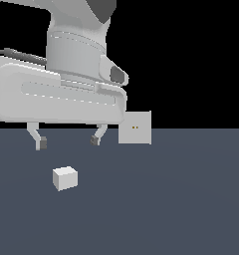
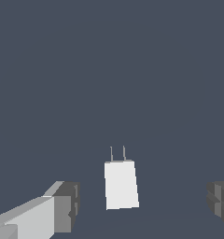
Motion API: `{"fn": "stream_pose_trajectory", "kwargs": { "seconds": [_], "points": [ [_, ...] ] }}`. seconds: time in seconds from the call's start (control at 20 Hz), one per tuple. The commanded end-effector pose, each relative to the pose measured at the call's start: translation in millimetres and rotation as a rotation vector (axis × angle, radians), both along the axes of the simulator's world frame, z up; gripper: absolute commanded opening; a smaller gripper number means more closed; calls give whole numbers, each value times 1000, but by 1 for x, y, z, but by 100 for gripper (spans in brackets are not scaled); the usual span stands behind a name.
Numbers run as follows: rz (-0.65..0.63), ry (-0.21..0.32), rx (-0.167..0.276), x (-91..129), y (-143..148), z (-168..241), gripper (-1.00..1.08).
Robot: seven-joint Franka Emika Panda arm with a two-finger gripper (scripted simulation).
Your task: Plug the charger into the wall socket.
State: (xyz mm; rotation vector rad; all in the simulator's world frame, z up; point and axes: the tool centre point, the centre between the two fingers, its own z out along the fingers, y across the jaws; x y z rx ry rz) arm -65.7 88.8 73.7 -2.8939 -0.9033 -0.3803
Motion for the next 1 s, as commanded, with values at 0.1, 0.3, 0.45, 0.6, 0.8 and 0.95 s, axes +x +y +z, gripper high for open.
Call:
{"fn": "stream_pose_trajectory", "kwargs": {
  "seconds": [0.1,0.3,0.45,0.6,0.8,0.95],
  "points": [
    [49,-19,6,-6,6,-7,100],
    [68,-25,9,-9,8,-11,100],
    [67,-24,9,-9,8,-11,100],
    [67,-24,9,-9,8,-13,100],
    [68,-24,8,-9,8,-24,100],
    [70,-24,7,-10,8,-37,100]
  ]
}}
